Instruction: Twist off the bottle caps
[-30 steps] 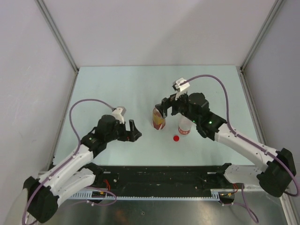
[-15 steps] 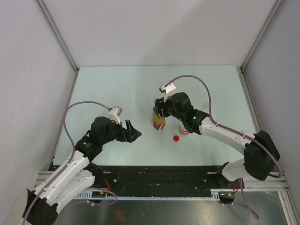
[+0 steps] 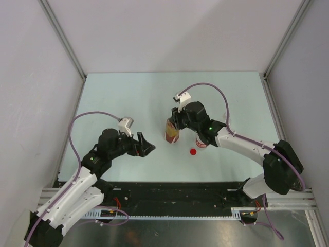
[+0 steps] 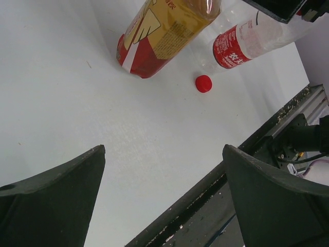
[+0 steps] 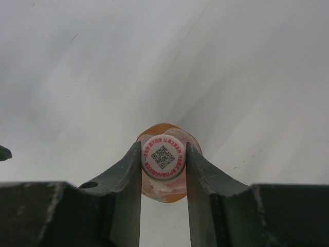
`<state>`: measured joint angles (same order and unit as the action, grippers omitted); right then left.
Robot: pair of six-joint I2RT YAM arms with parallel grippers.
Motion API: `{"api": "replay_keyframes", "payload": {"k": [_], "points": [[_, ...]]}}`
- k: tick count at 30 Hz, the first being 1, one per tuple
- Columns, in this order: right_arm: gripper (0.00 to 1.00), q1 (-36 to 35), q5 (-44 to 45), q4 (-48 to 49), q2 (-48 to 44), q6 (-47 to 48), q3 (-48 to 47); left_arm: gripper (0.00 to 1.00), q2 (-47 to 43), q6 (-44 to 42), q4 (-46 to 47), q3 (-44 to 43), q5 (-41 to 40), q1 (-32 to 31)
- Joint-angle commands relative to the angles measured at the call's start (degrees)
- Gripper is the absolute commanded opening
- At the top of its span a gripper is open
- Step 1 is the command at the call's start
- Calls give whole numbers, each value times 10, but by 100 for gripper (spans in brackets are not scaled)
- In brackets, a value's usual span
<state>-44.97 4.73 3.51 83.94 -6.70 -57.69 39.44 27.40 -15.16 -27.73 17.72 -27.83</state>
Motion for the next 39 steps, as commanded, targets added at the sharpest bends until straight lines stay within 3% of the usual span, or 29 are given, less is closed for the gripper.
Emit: {"api": "replay_keyframes", "payload": {"k": [1, 14, 24, 31, 39], "points": [[3, 6, -20, 16, -24, -11, -25, 99, -20, -13, 11, -18, 3, 5], [0, 67, -193, 16, -117, -73, -25, 99, -56, -21, 12, -42, 14, 5], [0, 120, -402, 21, -170, -100, -25, 99, -81, -37, 14, -69, 72, 5], [0, 130, -566, 38, -170, -103, -25, 99, -67, -67, 22, -88, 148, 5], [0, 132, -629, 99, -161, -161, -25, 99, -27, -68, 62, -100, 249, 0]]}}
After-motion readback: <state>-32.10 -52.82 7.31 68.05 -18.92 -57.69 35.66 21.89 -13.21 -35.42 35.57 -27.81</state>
